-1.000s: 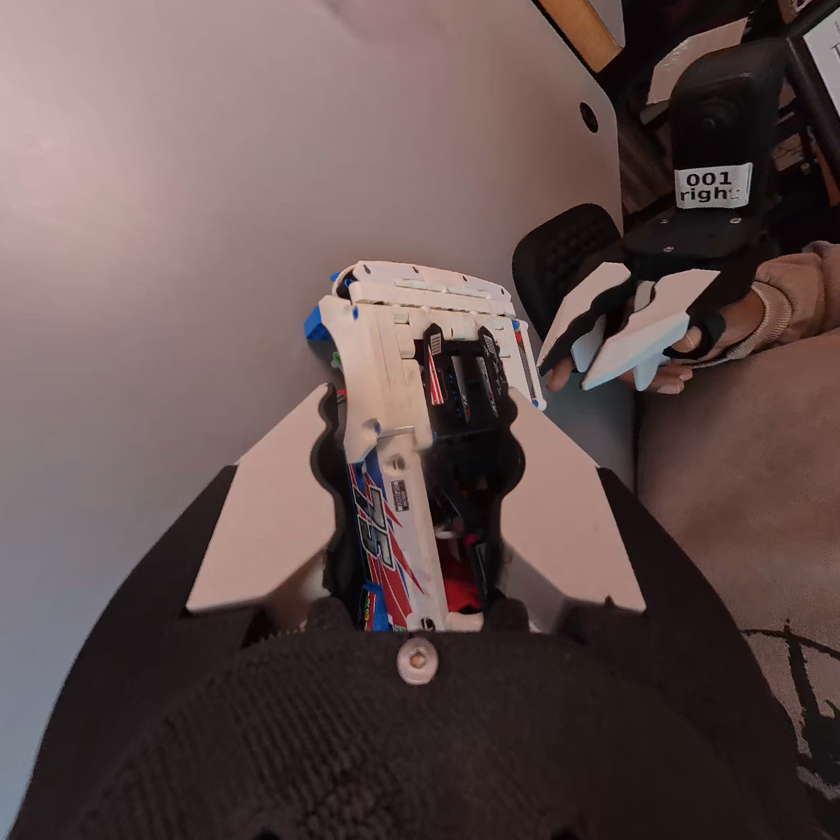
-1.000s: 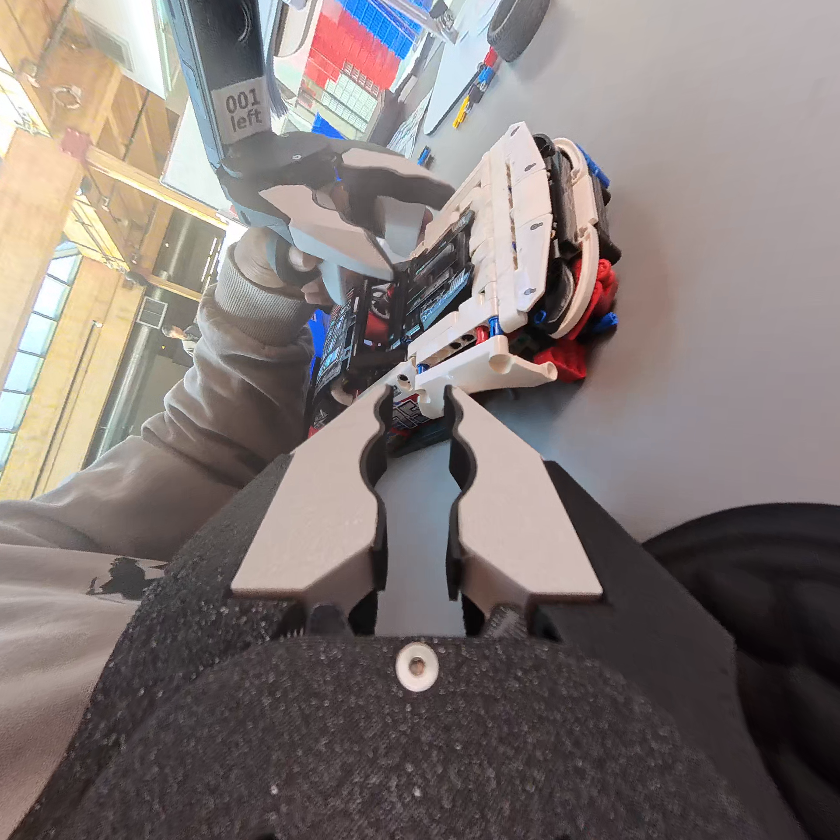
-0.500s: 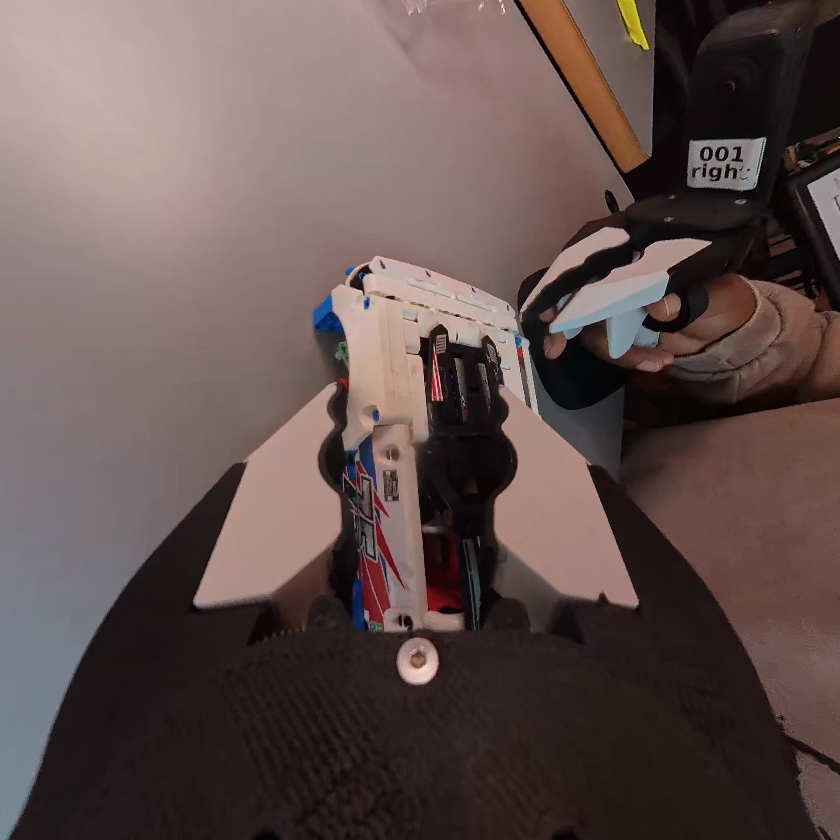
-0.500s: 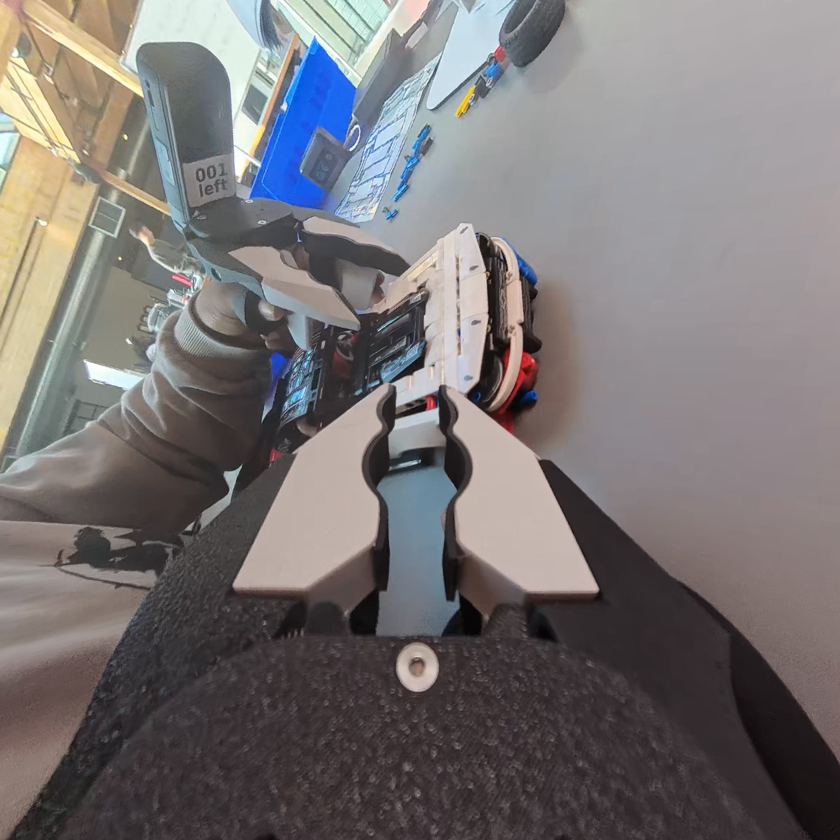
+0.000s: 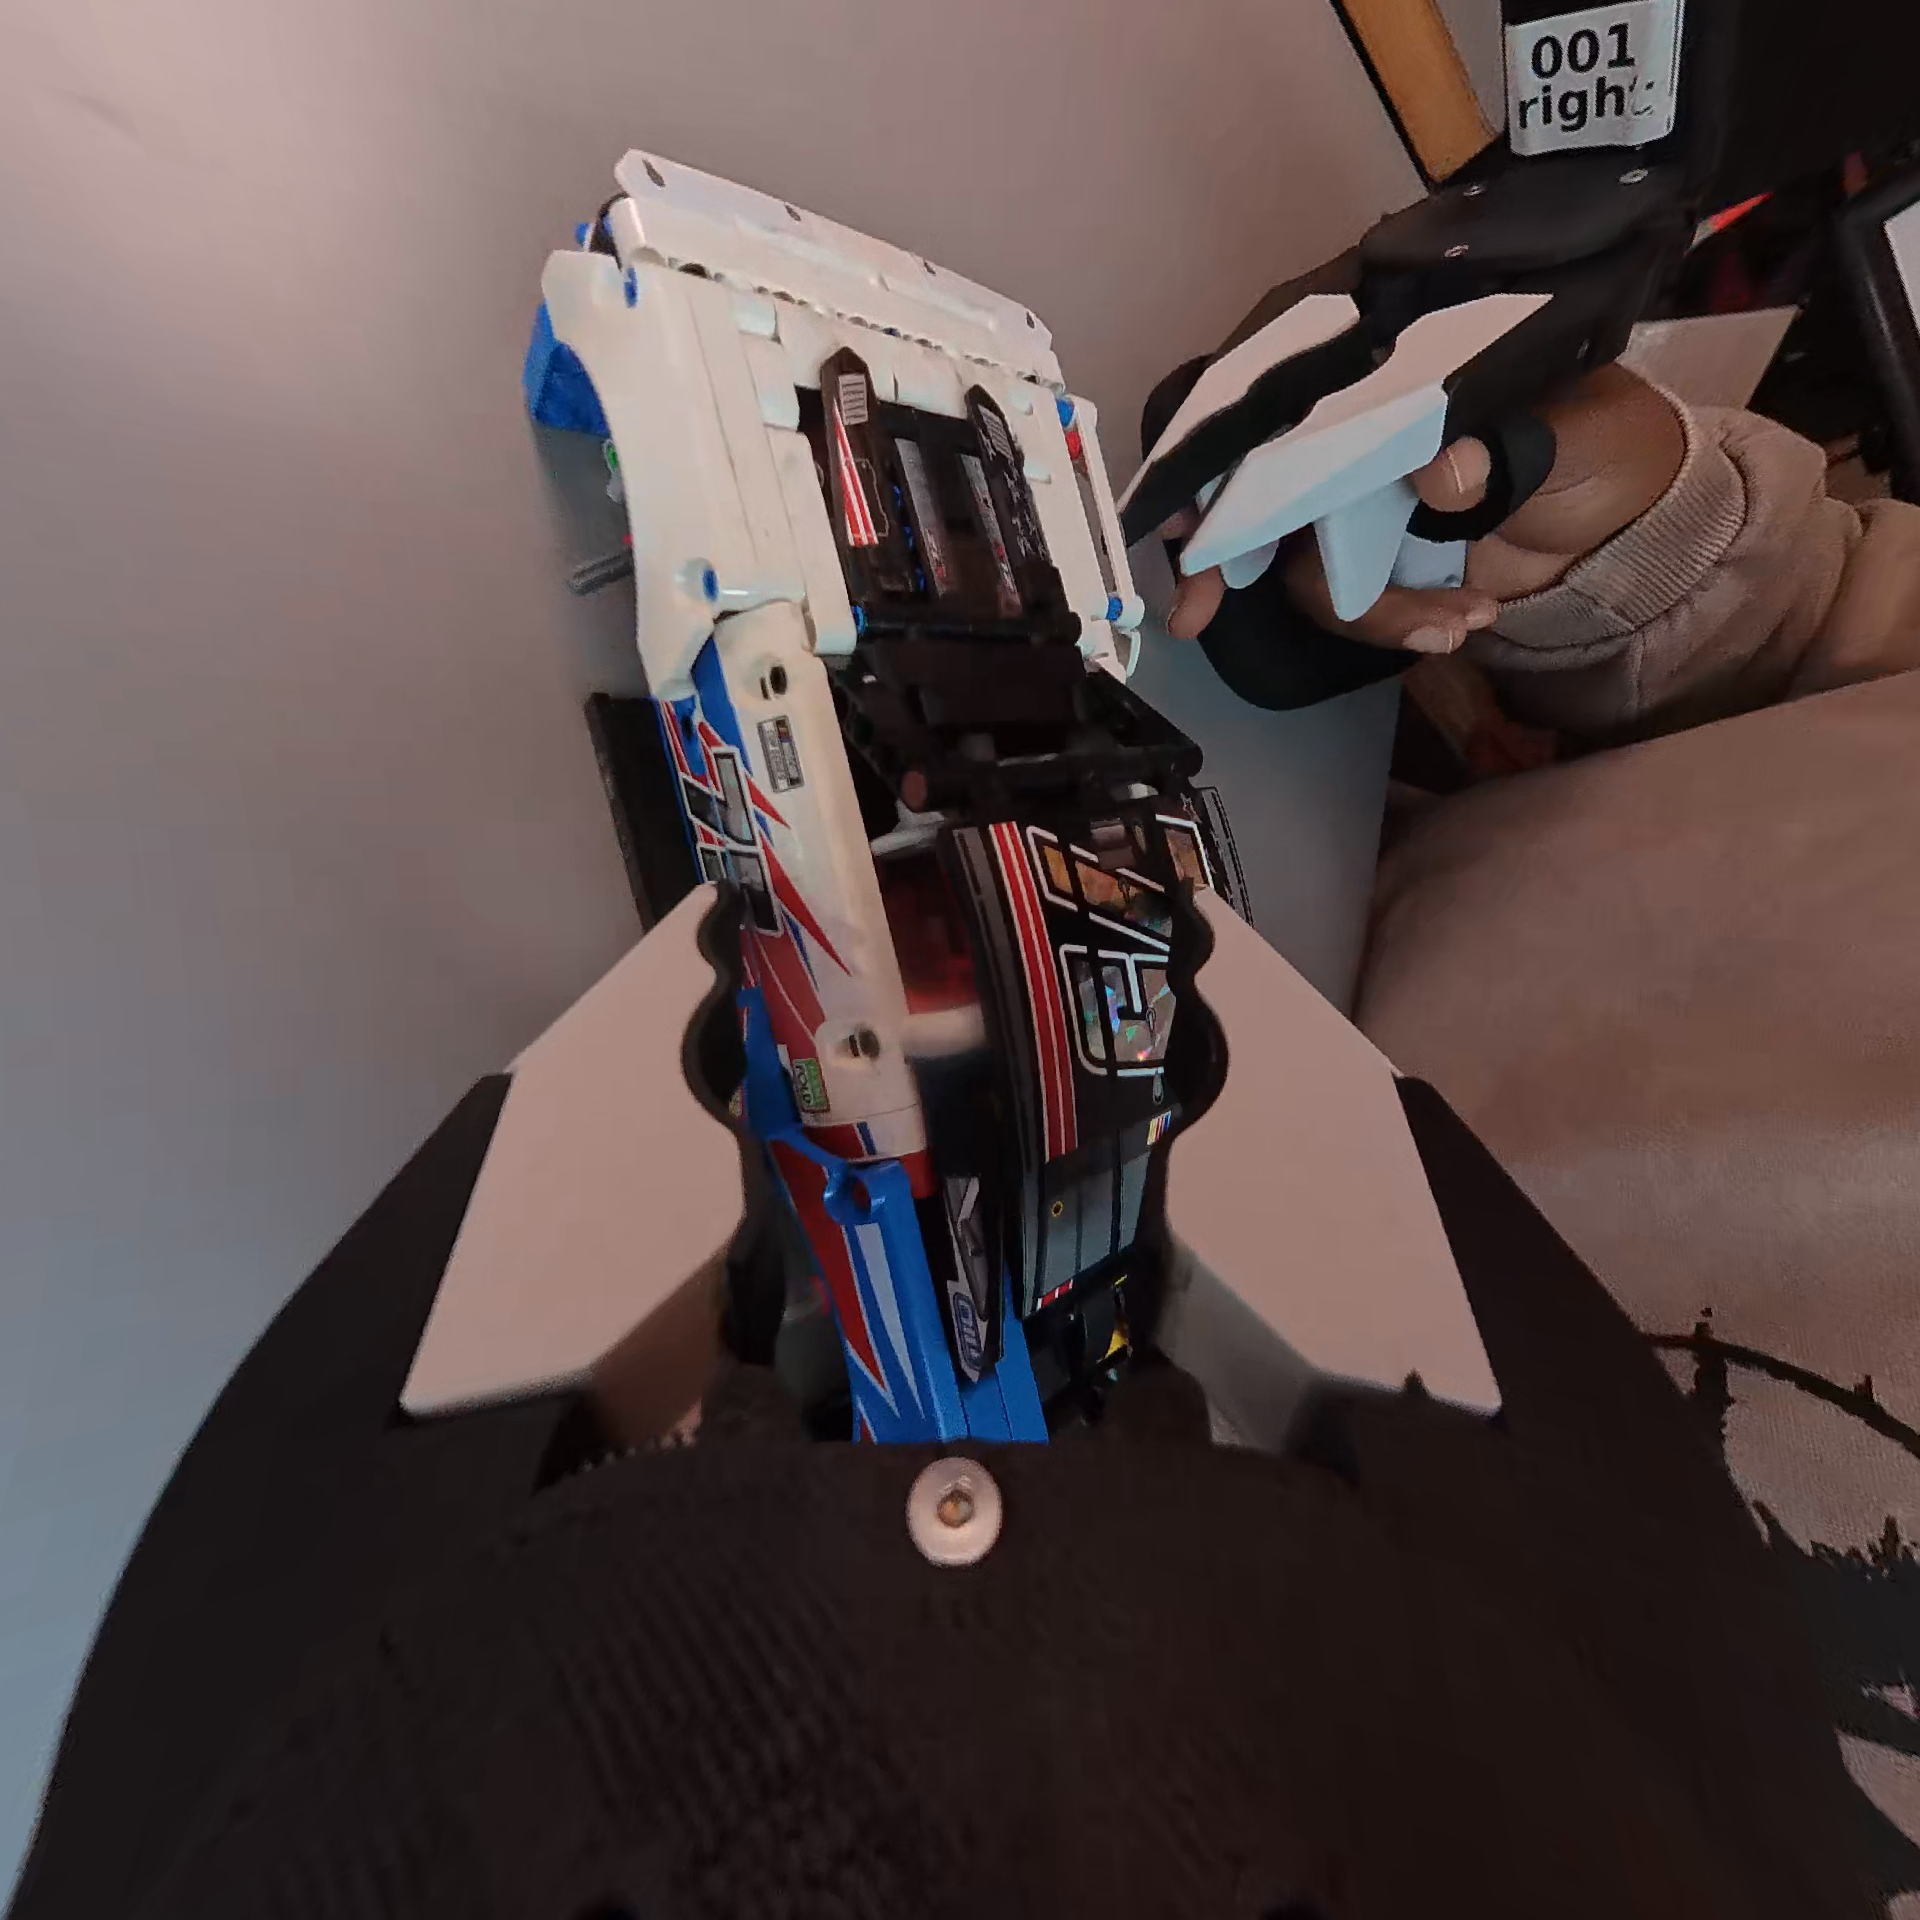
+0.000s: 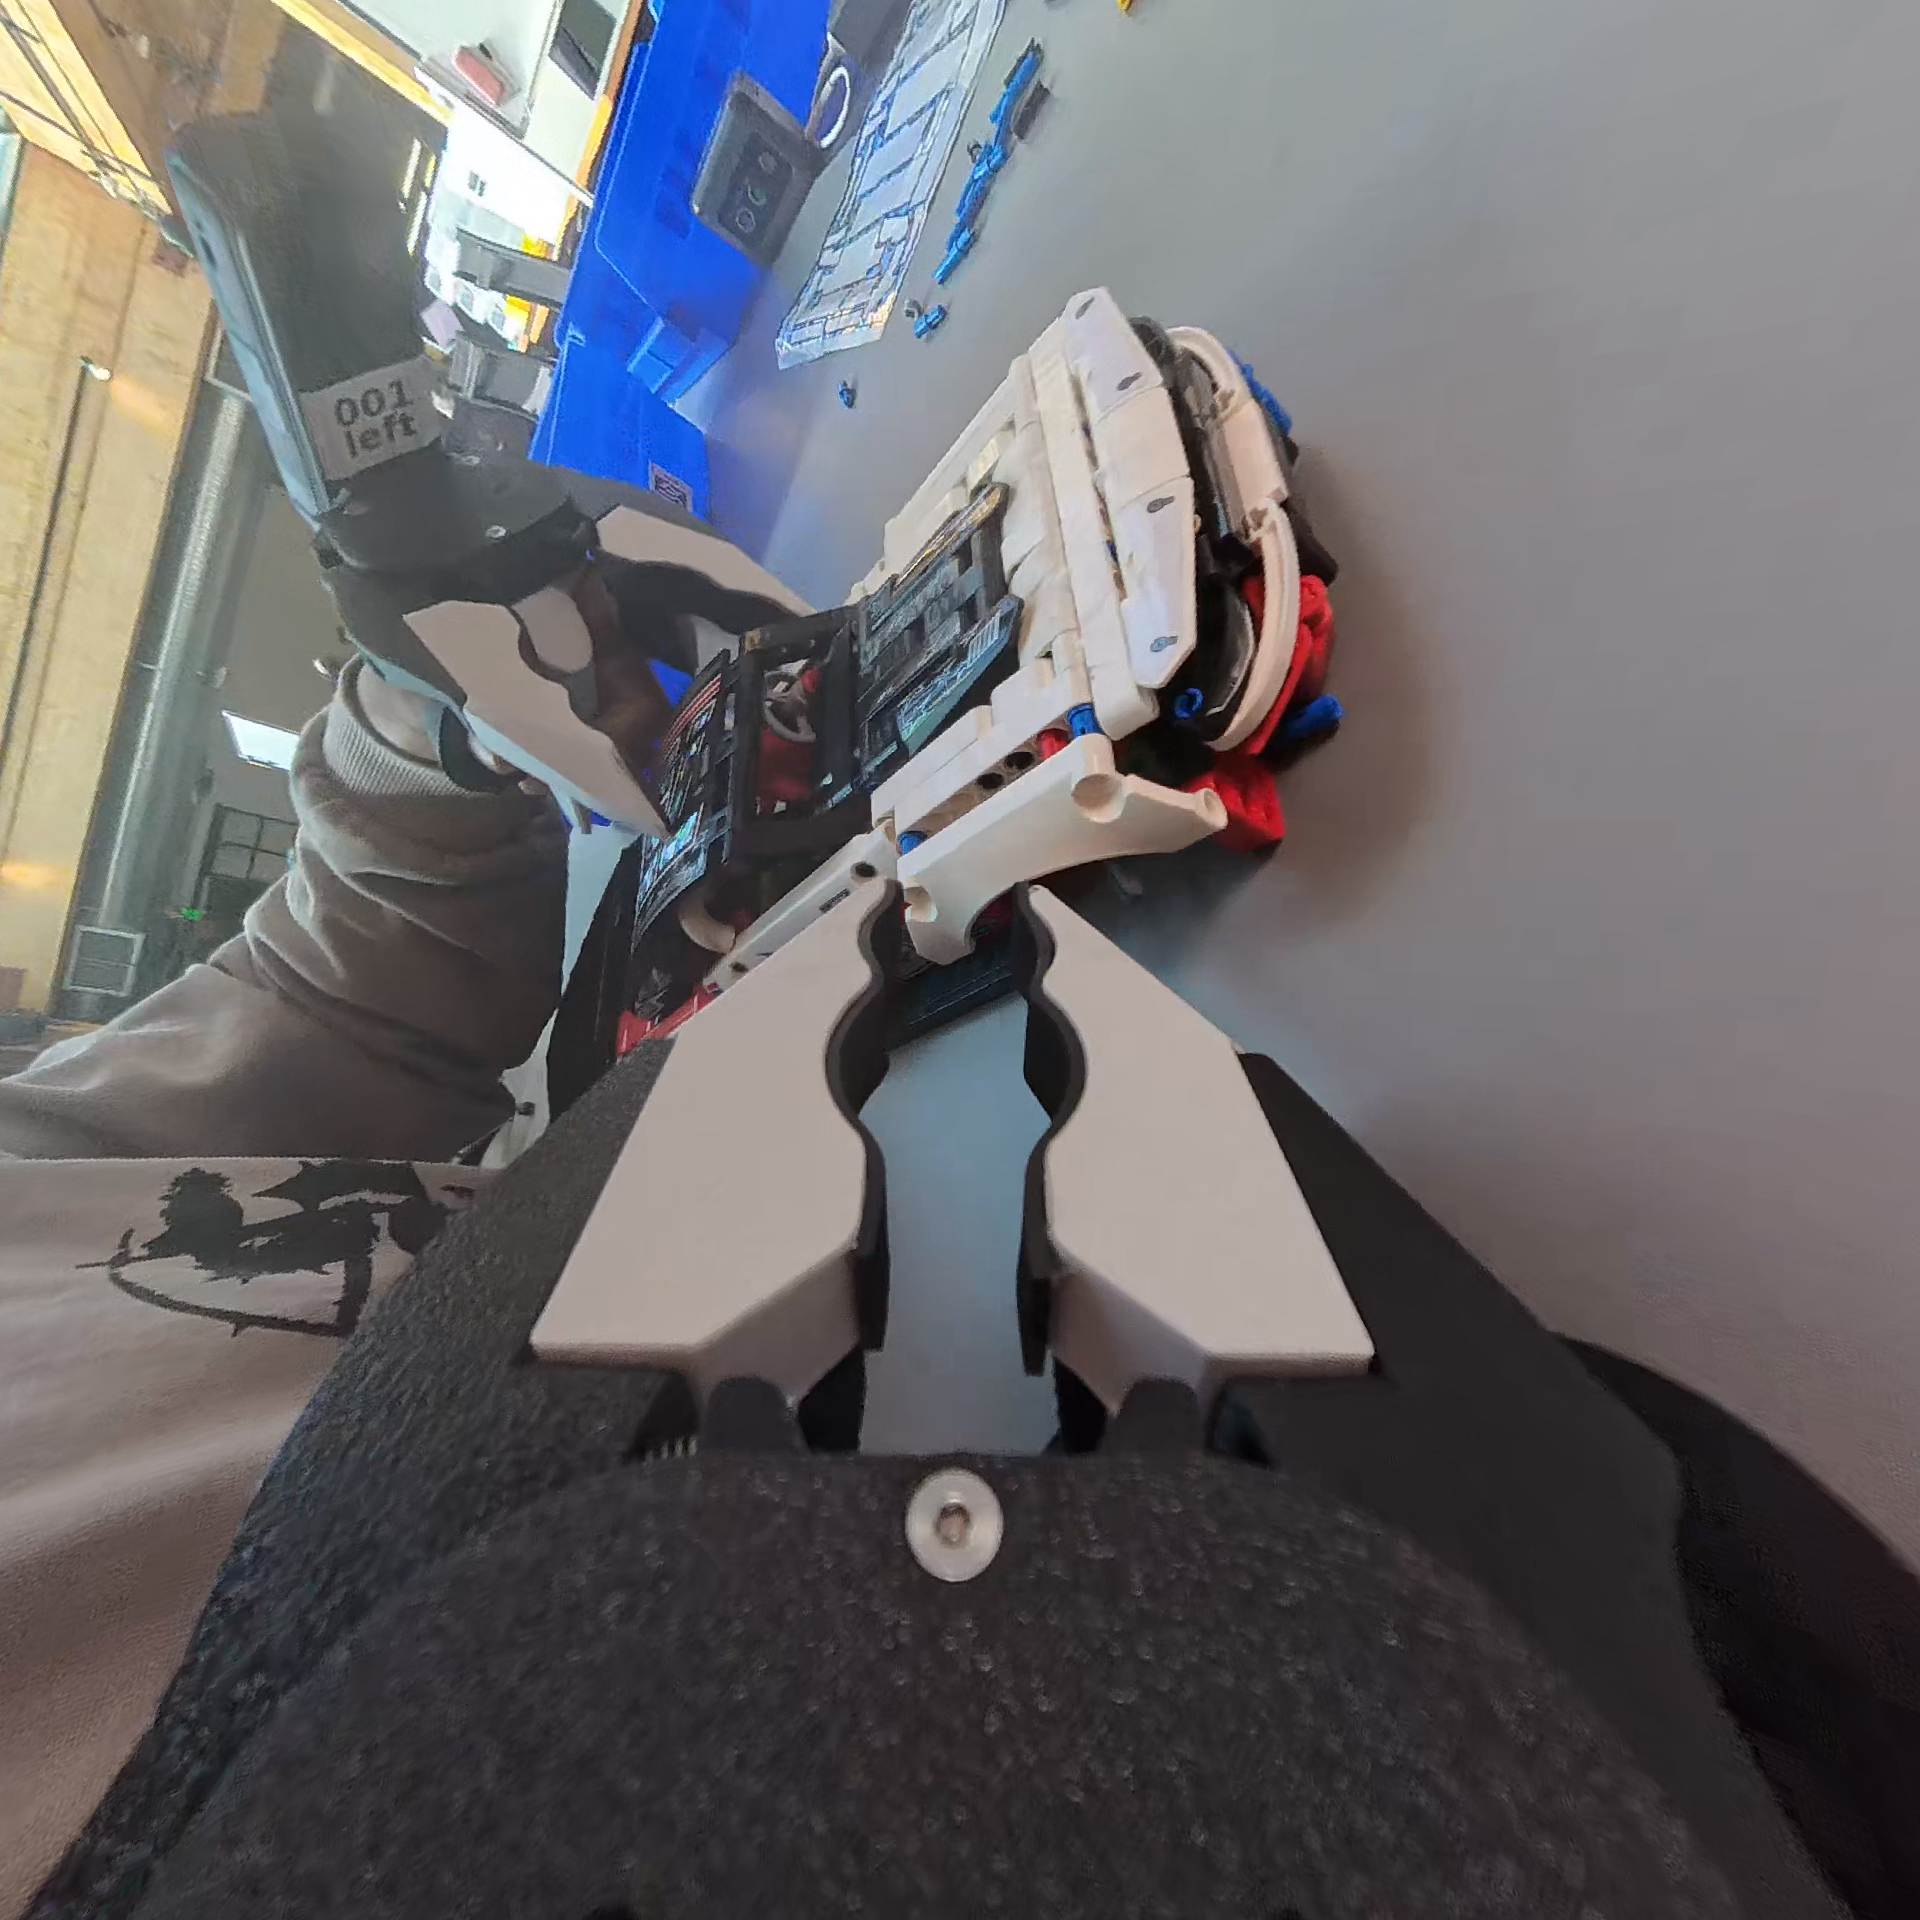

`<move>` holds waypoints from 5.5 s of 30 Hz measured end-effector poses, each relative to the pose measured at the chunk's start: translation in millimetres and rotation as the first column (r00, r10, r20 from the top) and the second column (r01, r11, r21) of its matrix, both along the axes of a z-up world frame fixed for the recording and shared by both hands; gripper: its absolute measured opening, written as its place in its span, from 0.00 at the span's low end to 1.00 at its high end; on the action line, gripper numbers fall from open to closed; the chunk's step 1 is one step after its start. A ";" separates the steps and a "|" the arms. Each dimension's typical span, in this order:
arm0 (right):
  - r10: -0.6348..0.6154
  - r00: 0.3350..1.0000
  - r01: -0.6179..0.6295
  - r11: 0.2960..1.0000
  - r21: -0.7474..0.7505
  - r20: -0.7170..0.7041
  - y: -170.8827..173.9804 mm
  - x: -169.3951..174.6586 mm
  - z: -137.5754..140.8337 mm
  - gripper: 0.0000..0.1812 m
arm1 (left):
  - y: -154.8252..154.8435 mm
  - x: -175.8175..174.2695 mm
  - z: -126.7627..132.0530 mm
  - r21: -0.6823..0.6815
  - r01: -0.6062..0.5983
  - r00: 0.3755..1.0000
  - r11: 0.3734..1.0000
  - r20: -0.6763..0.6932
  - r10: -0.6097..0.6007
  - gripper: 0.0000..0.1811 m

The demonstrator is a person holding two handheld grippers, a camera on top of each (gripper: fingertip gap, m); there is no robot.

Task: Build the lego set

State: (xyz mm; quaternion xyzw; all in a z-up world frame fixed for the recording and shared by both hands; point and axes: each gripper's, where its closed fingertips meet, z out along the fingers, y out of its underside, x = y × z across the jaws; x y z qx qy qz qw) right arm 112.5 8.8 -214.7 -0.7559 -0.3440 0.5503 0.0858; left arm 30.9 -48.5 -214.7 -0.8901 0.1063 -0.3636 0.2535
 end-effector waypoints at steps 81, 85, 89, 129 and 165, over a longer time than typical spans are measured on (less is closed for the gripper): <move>0.478 0.878 -0.471 0.865 -0.173 0.002 55.2 -39.4 -5.1 0.03 | 45.5 -24.9 -11.0 0.387 0.282 0.952 0.878 -0.003 -0.305 0.35; 0.477 0.879 -0.469 0.867 -0.169 0.006 55.2 -39.8 -5.8 0.03 | 46.6 -24.9 -10.1 0.391 0.269 0.955 0.880 0.011 -0.296 0.33; 0.474 0.880 -0.465 0.871 -0.155 0.024 55.4 -40.6 -6.0 0.03 | 50.2 -25.0 -8.2 0.393 0.243 0.960 0.887 0.032 -0.277 0.30; 0.514 0.858 -0.508 0.846 -0.165 -0.007 57.4 -35.7 -5.9 0.02 | 51.1 -32.0 -4.1 0.450 0.390 0.901 0.803 -0.009 -0.433 0.10; 0.411 0.911 -0.411 0.892 -0.186 -0.039 59.8 -33.1 -4.2 0.06 | 52.0 -33.8 0.6 0.470 0.307 0.937 0.827 0.002 -0.349 0.06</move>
